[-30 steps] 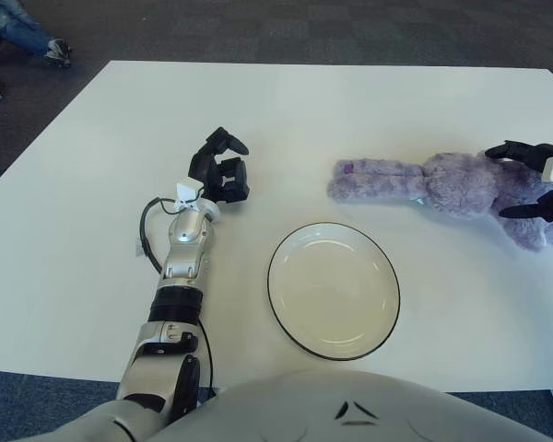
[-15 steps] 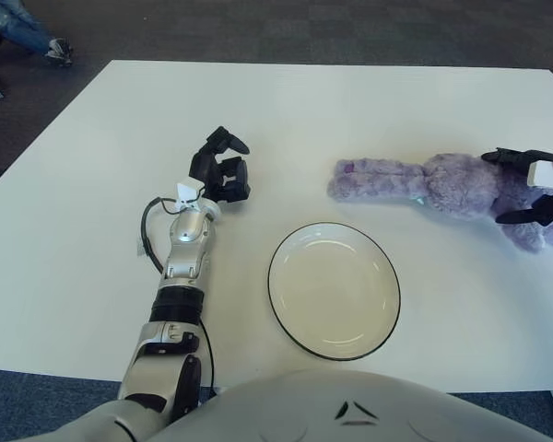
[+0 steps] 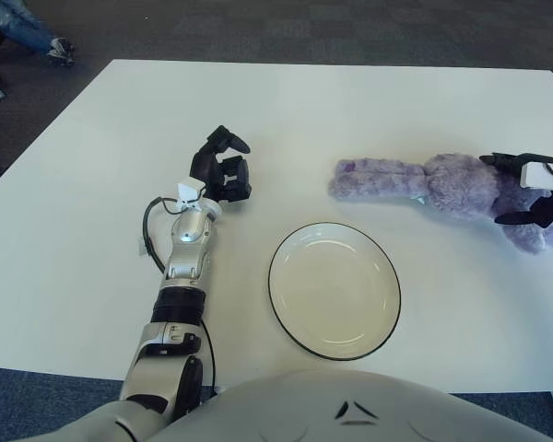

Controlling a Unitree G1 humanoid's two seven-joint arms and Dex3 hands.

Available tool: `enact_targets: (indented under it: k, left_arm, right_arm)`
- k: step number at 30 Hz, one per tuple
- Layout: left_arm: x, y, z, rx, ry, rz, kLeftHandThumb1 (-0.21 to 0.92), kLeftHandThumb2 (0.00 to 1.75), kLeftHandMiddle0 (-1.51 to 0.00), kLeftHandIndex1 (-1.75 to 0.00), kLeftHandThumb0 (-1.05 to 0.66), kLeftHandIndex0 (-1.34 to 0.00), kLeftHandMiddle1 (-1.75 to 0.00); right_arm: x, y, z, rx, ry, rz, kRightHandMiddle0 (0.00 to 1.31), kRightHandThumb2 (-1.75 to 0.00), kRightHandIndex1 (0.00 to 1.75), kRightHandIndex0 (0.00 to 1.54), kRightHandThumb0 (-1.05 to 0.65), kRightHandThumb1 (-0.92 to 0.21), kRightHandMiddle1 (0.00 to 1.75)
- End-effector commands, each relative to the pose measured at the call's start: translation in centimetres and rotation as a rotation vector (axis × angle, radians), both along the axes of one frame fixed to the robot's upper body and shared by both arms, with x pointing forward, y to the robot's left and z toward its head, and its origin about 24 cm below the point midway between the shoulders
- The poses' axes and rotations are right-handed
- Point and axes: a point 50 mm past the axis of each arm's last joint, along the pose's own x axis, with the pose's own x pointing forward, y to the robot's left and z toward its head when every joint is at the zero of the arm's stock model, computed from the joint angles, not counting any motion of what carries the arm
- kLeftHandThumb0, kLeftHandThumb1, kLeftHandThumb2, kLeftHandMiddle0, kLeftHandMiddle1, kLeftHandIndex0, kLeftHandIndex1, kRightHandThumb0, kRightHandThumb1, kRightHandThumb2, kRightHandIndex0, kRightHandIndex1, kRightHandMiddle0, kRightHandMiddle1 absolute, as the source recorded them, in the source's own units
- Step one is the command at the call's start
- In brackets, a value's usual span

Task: Put the doll into the plate.

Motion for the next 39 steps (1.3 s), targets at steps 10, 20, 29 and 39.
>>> enact_targets:
  k: [10,20,29,39]
  left_arm:
    - [-0.3,0.0,-0.1,0.003,-0.009,0.010,0.39,1.23,-1.24,-1.75,-0.46,-0.56,-1.75]
    - [-0.3,-0.1,0.0,0.003,-0.015,0.009,0.36,1.27,-1.27,-1.75,-0.47,-0.58,-1.75]
    - [-0.5,-0.1,0.1,0.005,-0.017,0.011,0.35,1.27,-1.26,-1.75,-0.47,-0.58,-1.75]
    - [-0.5,-0.2,0.2,-0.008,-0.016,0.010,0.35,1.28,-1.27,-1.75,-0.47,-0.59,-1.75]
  right_arm:
    - [-0.7,-0.2,-3.3,0.000,0.070,-0.031,0.00,-0.93,0.06,0.09,-0.62,-0.38,0.00]
    - [-0.6,-0.4,-3.5,-0.025,-0.004,-0.033,0.00,-0.89,0.07,0.07,-0.66,-0.42,0.00]
    - [-0.2,0.0,-3.6,-0.059,-0.125,-0.019,0.00,-0.89,0.55,0.02,-0.65,-0.38,0.15]
    - [0.0,0.3,-3.8,-0.069,-0.222,-0.017,0.00,-0.95,1.41,0.00,-0.55,-0.24,0.75]
